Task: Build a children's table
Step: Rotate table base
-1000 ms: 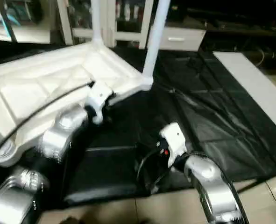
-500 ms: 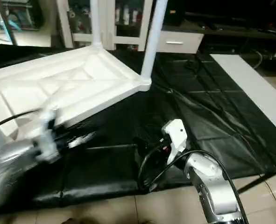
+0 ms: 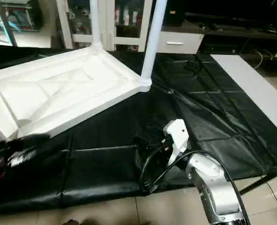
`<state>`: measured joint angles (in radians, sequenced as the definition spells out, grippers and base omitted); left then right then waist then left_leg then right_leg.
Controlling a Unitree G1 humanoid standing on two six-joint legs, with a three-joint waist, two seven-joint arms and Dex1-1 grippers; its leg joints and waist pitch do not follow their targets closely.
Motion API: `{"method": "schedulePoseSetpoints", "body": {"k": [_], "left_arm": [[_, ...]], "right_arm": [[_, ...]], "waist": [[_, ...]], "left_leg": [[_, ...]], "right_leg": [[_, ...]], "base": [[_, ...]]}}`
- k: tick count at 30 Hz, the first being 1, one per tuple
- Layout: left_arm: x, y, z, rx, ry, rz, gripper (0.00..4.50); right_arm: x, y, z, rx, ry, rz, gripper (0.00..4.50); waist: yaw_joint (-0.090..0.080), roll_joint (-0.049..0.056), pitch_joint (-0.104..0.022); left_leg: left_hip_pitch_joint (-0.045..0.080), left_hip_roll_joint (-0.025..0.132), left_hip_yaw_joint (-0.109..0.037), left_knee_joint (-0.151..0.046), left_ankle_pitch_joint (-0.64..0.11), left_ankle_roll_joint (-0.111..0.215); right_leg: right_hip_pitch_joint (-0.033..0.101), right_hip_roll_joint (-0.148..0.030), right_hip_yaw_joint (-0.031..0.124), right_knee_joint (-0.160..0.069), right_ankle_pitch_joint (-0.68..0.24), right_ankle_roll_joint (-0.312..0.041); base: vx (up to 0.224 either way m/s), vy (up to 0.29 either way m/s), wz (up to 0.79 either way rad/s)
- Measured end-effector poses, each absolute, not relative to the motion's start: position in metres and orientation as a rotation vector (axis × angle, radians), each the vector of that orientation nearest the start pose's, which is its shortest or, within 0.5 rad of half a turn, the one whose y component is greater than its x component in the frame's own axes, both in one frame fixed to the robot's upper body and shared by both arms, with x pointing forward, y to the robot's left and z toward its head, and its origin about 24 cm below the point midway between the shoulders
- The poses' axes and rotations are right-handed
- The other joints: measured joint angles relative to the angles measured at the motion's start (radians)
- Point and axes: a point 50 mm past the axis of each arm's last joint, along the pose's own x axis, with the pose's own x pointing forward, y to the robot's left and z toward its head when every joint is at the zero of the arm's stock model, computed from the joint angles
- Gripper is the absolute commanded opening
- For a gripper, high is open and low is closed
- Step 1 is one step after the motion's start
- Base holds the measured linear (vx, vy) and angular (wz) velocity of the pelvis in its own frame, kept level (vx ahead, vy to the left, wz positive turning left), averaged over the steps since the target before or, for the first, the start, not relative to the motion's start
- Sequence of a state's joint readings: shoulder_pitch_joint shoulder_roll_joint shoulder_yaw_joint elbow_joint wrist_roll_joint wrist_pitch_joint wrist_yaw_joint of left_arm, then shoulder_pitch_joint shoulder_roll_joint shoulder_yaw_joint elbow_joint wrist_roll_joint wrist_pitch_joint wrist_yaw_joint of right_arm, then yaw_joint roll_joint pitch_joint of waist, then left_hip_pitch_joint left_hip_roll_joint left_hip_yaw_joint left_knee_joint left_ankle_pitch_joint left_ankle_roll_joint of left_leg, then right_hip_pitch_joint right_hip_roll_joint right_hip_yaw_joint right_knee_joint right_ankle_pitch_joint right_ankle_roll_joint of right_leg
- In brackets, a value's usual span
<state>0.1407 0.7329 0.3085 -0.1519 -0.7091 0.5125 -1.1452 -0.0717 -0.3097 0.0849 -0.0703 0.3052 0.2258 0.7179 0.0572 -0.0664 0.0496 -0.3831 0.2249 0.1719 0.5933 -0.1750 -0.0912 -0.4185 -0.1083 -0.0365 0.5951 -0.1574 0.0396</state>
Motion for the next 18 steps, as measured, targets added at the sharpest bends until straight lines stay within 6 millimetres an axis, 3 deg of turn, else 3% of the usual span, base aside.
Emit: {"method": "schedulePoseSetpoints", "body": {"k": [3, 5, 10, 14, 18], "left_arm": [[0.187, 0.280, 0.100, -0.165, 0.323, -0.932, 3.74], [0.178, 0.292, 0.103, -0.150, 0.341, -0.901, 4.07], [0.162, 0.307, 0.104, -0.156, 0.377, -0.864, 4.39], [0.147, 0.323, 0.105, -0.157, 0.399, -0.800, 4.39], [0.131, 0.345, 0.110, -0.135, 0.410, -0.708, 4.39]], "right_arm": [[0.250, -0.146, 0.059, 0.025, 0.119, 0.841, 3.11], [0.250, -0.147, 0.058, 0.024, 0.120, 0.844, 3.11], [0.249, -0.148, 0.059, 0.018, 0.113, 0.847, 3.11], [0.247, -0.148, 0.058, 0.028, 0.116, 0.879, 3.11], [0.231, -0.148, 0.054, 0.109, 0.166, 1.003, 3.11]], "waist": [[-0.002, -0.002, -0.001], [-0.003, -0.003, -0.002], [-0.004, -0.008, -0.005], [-0.004, -0.011, -0.007], [-0.003, -0.016, -0.008]], "left_leg": [[0.000, 0.000, 0.000, -0.001, 0.000, 0.000], [0.001, 0.000, 0.000, -0.002, 0.000, -0.001], [0.002, 0.000, -0.001, -0.002, -0.001, -0.001], [0.002, 0.000, -0.002, -0.002, -0.001, -0.001], [0.003, 0.000, -0.004, -0.002, -0.001, -0.001]], "right_leg": [[0.000, 0.000, 0.000, 0.000, 0.000, 0.000], [0.000, 0.001, 0.000, 0.000, 0.000, 0.000], [0.000, 0.001, 0.000, -0.001, 0.000, 0.001], [0.001, 0.001, 0.000, -0.002, -0.001, 0.001], [0.001, 0.003, 0.000, -0.003, -0.001, 0.001]], "base": [[0.000, 0.000, 0.00], [0.000, 0.000, 0.00], [0.000, 0.000, 0.00], [0.000, 0.000, 0.00], [0.000, 0.000, 0.00]]}}
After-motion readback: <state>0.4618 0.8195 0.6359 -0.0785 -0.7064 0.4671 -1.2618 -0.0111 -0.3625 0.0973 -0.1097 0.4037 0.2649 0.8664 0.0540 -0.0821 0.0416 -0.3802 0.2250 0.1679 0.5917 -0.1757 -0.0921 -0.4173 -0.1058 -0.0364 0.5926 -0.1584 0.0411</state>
